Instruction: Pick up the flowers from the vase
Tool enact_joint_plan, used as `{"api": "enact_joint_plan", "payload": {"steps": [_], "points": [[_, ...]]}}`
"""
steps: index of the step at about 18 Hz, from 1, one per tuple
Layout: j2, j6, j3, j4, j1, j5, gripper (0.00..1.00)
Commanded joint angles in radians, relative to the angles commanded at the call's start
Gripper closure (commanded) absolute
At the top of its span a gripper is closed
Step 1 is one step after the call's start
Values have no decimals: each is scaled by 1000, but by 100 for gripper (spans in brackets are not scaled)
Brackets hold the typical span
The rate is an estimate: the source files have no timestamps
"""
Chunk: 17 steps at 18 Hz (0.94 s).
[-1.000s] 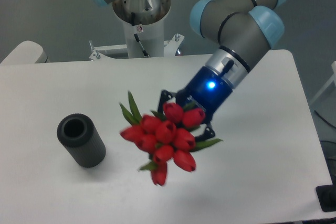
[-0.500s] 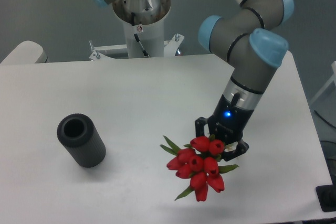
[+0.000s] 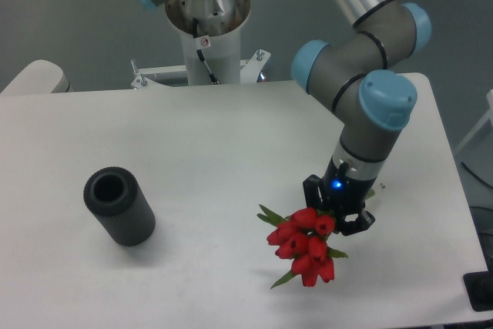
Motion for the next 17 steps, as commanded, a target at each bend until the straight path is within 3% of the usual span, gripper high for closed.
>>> {"api": "enact_joint_plan", "payload": {"steps": [9,17], "points": [[-24,89,-9,-5,-51,144,93],[-74,117,5,9,-51,191,93]]}}
